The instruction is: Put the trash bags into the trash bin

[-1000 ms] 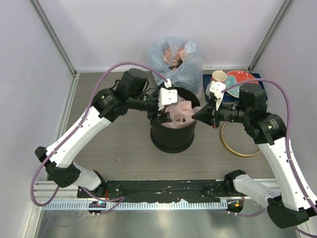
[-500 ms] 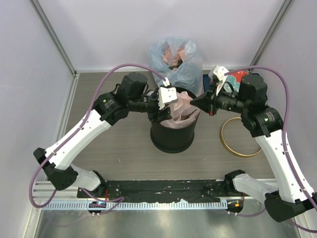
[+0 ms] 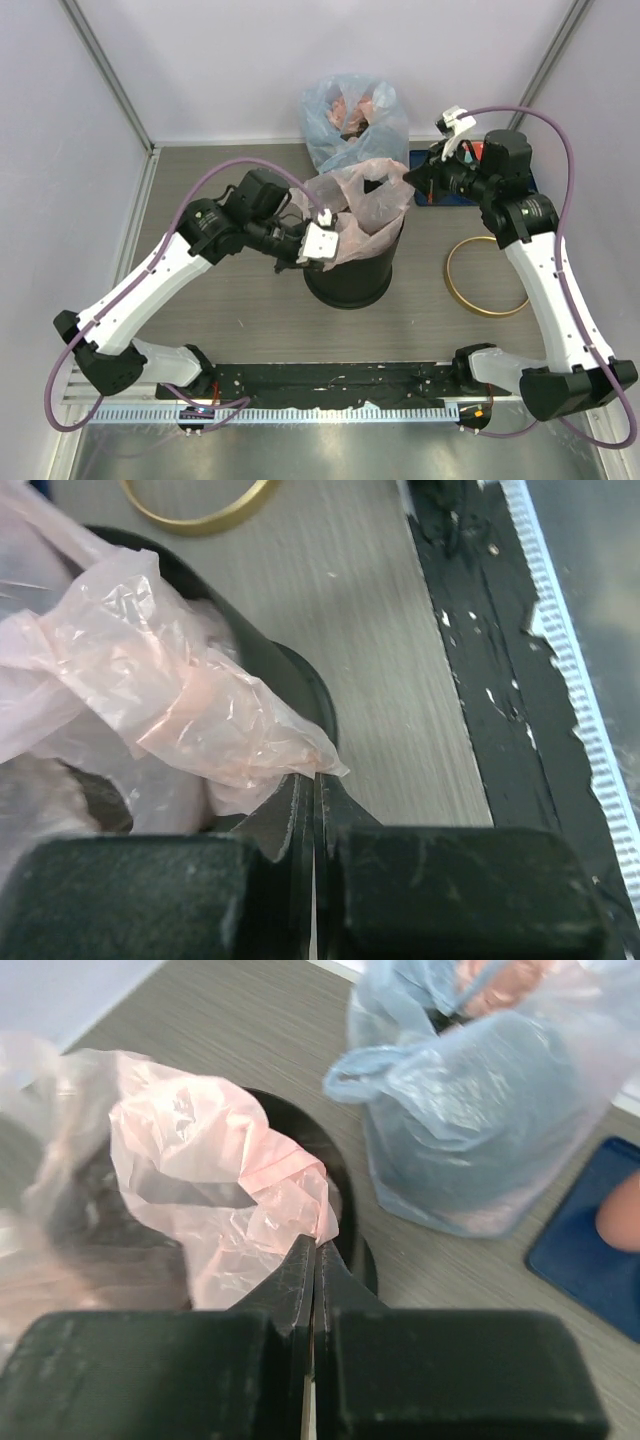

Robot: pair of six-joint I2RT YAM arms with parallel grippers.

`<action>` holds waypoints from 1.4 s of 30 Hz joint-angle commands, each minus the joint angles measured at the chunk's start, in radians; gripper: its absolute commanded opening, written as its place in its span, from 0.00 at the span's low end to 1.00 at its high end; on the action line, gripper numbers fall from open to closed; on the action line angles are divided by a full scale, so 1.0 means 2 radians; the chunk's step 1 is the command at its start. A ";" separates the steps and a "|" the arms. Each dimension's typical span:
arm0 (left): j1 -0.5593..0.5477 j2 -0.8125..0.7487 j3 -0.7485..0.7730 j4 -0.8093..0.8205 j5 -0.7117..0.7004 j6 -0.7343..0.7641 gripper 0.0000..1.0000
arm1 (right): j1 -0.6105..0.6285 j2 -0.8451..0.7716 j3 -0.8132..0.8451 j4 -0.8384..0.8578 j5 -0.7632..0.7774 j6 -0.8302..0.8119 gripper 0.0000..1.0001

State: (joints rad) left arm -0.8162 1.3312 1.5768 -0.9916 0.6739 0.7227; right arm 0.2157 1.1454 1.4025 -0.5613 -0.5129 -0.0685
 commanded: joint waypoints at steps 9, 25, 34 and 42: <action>-0.005 -0.028 -0.114 0.004 -0.039 0.040 0.00 | -0.016 0.016 -0.087 -0.043 0.027 -0.060 0.01; 0.091 -0.102 -0.169 0.026 0.000 0.003 0.03 | 0.002 -0.027 -0.187 -0.053 -0.194 0.013 0.01; 0.162 -0.136 -0.195 -0.009 0.014 -0.010 0.14 | 0.050 -0.067 -0.205 -0.076 -0.146 0.041 0.01; 0.261 -0.195 -0.240 0.028 0.060 -0.129 0.35 | 0.033 -0.086 -0.165 -0.113 -0.063 0.006 0.13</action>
State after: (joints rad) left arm -0.3294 1.0168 1.1126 -0.9924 0.7315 0.6502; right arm 0.3027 0.9947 0.9920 -0.7540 -0.7437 -0.0093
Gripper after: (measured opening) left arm 0.230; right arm 0.036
